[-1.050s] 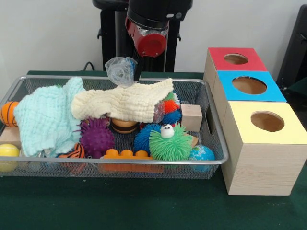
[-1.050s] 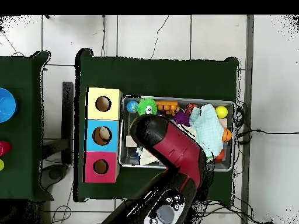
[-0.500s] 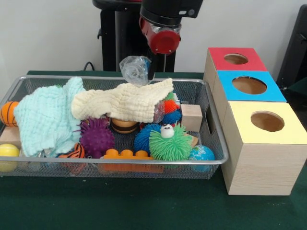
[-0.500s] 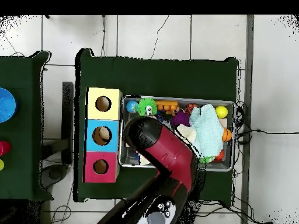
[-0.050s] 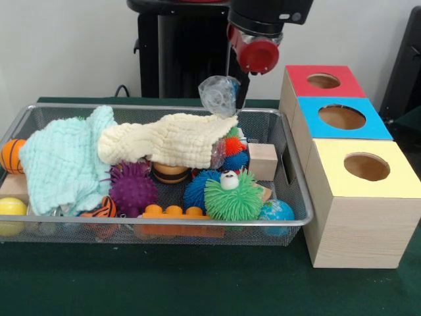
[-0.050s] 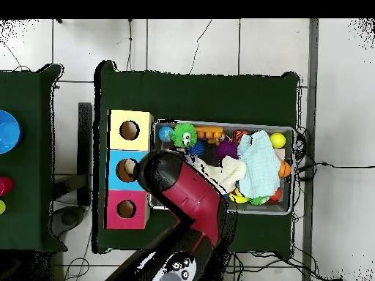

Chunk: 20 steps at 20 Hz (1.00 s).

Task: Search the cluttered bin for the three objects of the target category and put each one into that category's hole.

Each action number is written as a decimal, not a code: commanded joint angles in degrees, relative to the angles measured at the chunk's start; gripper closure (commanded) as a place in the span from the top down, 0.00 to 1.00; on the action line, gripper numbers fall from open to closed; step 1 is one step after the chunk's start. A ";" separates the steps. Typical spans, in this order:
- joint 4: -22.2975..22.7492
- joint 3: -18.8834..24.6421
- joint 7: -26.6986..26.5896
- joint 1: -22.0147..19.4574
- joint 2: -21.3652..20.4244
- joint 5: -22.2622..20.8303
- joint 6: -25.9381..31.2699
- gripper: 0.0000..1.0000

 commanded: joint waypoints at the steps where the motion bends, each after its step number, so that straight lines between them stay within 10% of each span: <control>1: 2.19 6.25 20.87 1.08 1.54 3.42 1.39 0.00; 20: -0.73 5.18 33.28 5.30 0.20 2.34 7.91 0.00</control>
